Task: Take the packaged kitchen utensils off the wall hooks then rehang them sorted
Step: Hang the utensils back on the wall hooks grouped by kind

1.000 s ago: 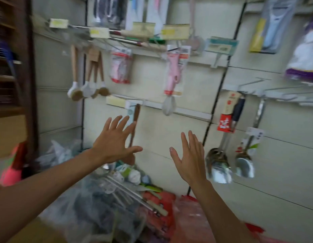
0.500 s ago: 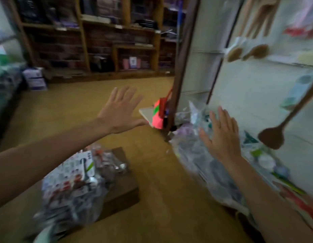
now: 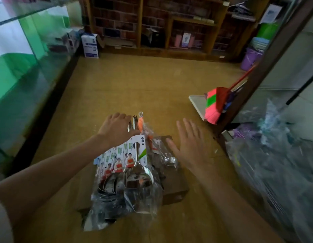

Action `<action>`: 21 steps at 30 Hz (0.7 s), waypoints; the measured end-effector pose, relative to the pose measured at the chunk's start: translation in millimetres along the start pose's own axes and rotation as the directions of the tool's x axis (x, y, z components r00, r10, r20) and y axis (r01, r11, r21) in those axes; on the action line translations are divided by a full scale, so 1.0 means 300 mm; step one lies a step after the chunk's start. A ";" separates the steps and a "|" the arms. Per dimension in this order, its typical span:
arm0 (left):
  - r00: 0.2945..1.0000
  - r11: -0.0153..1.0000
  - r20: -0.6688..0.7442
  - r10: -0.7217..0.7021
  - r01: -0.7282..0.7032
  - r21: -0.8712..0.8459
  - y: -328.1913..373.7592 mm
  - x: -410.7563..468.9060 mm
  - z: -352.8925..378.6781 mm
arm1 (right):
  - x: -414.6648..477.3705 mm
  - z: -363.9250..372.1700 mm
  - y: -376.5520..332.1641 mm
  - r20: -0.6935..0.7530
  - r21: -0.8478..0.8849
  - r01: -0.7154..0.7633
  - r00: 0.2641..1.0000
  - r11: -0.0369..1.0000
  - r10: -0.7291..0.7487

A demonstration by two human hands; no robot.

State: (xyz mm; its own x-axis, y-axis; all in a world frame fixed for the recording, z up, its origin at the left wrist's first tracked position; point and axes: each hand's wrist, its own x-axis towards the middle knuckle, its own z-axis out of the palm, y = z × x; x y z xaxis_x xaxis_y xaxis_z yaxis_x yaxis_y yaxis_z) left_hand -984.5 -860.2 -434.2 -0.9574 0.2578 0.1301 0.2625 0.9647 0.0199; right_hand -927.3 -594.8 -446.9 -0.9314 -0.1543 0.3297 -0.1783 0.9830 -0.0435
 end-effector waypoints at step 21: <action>0.817 0.616 0.365 -0.446 0.577 -0.537 0.044 0.254 0.284 | 0.062 0.324 -0.368 0.543 0.404 -0.594 0.767 0.696 0.340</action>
State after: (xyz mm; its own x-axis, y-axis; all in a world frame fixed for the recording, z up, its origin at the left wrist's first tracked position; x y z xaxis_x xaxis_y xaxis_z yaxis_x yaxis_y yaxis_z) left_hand -1064.2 -823.3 -508.4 -0.9432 -0.2006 -0.2647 -0.3257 0.7145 0.6192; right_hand -955.9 -715.9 -527.6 -0.9479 0.1619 -0.2743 0.3013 0.7355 -0.6069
